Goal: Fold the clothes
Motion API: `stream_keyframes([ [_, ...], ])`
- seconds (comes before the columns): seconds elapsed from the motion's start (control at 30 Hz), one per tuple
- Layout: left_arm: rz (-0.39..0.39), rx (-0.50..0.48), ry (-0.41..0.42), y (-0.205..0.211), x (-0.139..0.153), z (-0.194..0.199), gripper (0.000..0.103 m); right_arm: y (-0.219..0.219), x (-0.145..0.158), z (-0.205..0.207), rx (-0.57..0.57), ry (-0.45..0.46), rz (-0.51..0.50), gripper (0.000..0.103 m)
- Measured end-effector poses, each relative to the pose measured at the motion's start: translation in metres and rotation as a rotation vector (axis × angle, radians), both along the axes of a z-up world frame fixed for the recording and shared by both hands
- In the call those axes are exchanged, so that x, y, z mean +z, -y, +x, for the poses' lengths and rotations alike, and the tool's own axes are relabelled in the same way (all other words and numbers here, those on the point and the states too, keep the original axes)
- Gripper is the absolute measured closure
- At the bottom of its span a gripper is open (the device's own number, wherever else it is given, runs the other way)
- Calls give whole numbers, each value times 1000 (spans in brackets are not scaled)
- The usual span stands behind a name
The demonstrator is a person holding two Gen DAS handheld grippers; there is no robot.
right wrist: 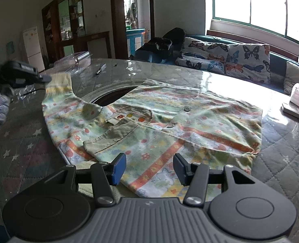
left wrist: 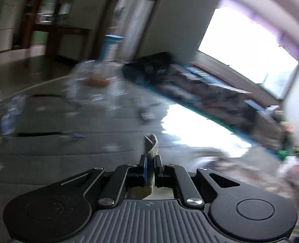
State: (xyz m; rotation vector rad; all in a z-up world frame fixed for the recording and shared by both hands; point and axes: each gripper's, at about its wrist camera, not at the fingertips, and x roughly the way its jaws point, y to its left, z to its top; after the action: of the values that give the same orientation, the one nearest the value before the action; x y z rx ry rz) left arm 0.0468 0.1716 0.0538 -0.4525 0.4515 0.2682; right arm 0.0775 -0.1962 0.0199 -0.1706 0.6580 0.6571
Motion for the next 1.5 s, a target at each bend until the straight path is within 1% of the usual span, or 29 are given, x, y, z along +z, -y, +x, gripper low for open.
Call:
stream_keyframes([
  [0.1, -21, -160, 65, 41, 21, 1, 97, 10, 3, 1, -24, -8, 31, 51],
  [0.17, -34, -260, 94, 69, 29, 3, 97, 19, 5, 2, -50, -14, 59, 52],
  [0.23, -56, -353, 111, 96, 33, 5, 97, 31, 7, 2, -85, -18, 88, 52],
  [0.3, -65, -438, 109, 122, 32, 9, 97, 43, 10, 3, -120, -20, 116, 52],
  [0.37, -69, -507, 90, 145, 25, 14, 96, 54, 13, 4, -152, -23, 148, 53],
  [0.43, -69, -566, 67, 166, 15, 18, 96, 63, 15, 6, -180, -35, 184, 56],
  [0.53, -26, -643, 12, 193, -6, 26, 96, 73, 14, 12, -209, -74, 233, 62],
  [0.6, -19, -700, -32, 206, -20, 26, 96, 75, 13, 16, -218, -94, 254, 63],
  [0.63, -14, -712, -48, 209, -23, 25, 95, 74, 11, 18, -219, -103, 259, 64],
  [0.73, 3, -747, -95, 218, -34, 21, 90, 65, 7, 22, -202, -125, 251, 65],
  [0.77, 7, -757, -105, 219, -36, 20, 83, 61, 6, 23, -195, -132, 247, 65],
  [0.8, 9, -763, -106, 217, -35, 18, 76, 57, 4, 25, -187, -140, 241, 66],
  [0.83, 17, -764, -103, 215, -34, 15, 64, 53, 2, 26, -178, -148, 236, 66],
  [0.87, 32, -757, -97, 212, -33, 13, 58, 49, 1, 28, -171, -154, 233, 66],
  [0.93, 57, -742, -85, 204, -31, 9, 58, 42, -3, 31, -167, -168, 225, 66],
  [1.03, 63, -700, -69, 184, -26, 10, 55, 36, -9, 35, -178, -190, 209, 66],
  [1.17, 86, -602, -50, 150, -22, 10, 55, 32, -18, 38, -199, -202, 177, 66],
  [1.23, 88, -551, -53, 133, -22, 10, 54, 29, -21, 40, -209, -200, 159, 66],
  [1.33, 88, -483, -60, 112, -24, 9, 54, 25, -23, 41, -208, -204, 158, 67],
  [1.4, 88, -451, -61, 101, -24, 8, 52, 21, -23, 41, -200, -202, 152, 82],
  [1.43, 92, -438, -61, 98, -25, 8, 51, 19, -23, 40, -199, -198, 146, 86],
  [1.47, 96, -424, -61, 94, -25, 8, 51, 18, -22, 40, -199, -191, 137, 92],
  [1.5, 96, -414, -63, 92, -26, 8, 51, 17, -21, 39, -198, -183, 132, 95],
])
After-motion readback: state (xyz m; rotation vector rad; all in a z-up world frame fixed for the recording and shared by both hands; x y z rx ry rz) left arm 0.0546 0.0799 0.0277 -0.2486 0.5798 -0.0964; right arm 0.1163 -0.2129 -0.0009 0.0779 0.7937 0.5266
